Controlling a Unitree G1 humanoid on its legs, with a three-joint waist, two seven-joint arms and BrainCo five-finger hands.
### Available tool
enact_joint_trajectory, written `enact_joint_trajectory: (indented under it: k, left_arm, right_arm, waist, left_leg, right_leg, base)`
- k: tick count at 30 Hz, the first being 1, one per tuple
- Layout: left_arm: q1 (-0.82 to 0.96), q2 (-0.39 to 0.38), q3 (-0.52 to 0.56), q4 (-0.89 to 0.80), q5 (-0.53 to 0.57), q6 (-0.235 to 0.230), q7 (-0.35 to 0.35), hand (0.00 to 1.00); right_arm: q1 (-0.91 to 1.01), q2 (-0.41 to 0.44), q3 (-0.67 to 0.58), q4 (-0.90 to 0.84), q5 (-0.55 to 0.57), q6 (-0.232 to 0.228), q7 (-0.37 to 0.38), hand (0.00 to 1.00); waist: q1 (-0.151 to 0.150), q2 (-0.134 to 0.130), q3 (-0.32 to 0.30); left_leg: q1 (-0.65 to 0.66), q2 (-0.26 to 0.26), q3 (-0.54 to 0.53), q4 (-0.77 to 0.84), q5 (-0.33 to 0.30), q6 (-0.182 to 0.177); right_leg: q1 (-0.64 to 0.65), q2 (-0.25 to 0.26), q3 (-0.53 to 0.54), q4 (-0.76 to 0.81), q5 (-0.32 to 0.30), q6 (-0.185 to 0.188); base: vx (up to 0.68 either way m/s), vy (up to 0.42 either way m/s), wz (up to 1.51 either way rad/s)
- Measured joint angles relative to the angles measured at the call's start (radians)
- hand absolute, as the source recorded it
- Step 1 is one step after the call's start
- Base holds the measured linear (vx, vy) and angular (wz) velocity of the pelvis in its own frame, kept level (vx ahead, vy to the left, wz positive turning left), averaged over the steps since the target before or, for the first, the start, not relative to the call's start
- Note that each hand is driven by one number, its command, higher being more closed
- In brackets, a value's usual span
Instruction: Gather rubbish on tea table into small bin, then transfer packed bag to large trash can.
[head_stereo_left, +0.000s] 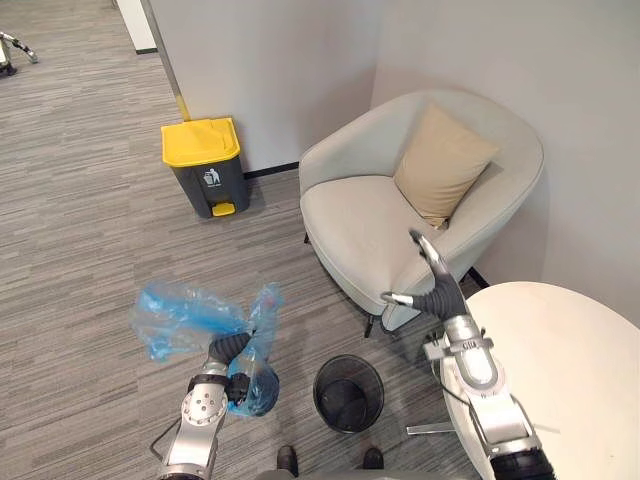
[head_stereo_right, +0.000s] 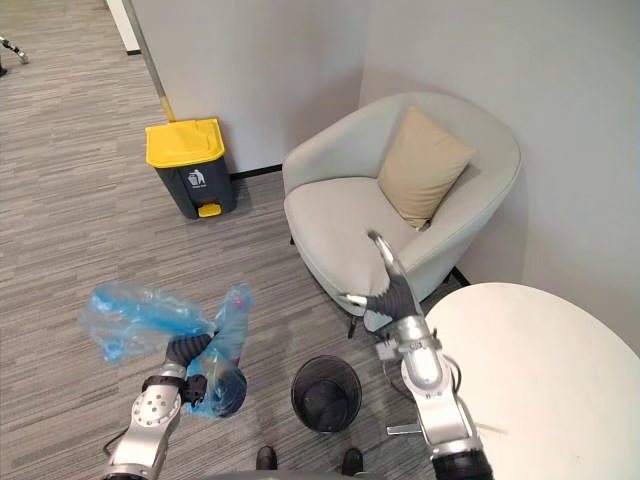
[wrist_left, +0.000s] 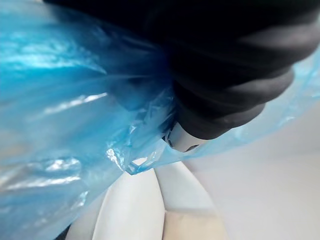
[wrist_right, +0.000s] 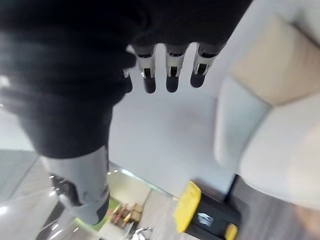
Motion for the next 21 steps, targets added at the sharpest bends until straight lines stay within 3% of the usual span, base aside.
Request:
enact_joint_trajectory:
  k: [3,7,12,21]
  left_arm:
    - [0.005,-0.014,0.081,0.101,-0.069,0.025,-0.001,1.00]
    - [0.019,-0.021,0.133,0.200,-0.107,0.033,-0.015,1.00]
    - [0.022,-0.021,0.137,0.339,-0.105,0.048,-0.025,1.00]
    - [0.023,-0.021,0.137,0.451,-0.103,0.053,-0.043,1.00]
  right_arm:
    - [0.013,0.029,-0.037,0.202,0.124,0.050,0.068,0.00]
    - [0.014,0.040,-0.051,0.368,0.185,0.071,0.110,0.00]
    - [0.010,0.038,-0.113,0.574,0.157,0.095,0.104,0.00]
    - [0.005,0.015,-0.140,0.687,0.123,0.126,0.062,0.00]
  waist:
    - [-0.004,0.000,0.000]
    - [-0.004,0.001,0.001]
    - [0.004,0.006,0.004]
    - [0.001,0.022,0.013]
  left_leg:
    - [0.000,-0.001,-0.002,0.001,-0.001,-0.001]
    - [0.000,-0.001,-0.002,0.001,-0.005,-0.004]
    - [0.003,-0.005,-0.004,0.004,-0.007,-0.001]
    - [0.021,-0.006,-0.007,0.000,-0.009,0.000]
  right_leg:
    - [0.012,0.000,-0.002,-0.026,0.010,0.001]
    - [0.012,0.000,-0.003,-0.029,0.010,0.001]
    - [0.015,-0.002,-0.005,-0.030,0.009,0.004]
    - [0.030,-0.005,-0.008,-0.025,0.002,0.002]
  base:
    - [0.00,0.000,0.00]
    - [0.00,0.000,0.00]
    - [0.00,0.000,0.00]
    - [-0.01,0.001,0.00]
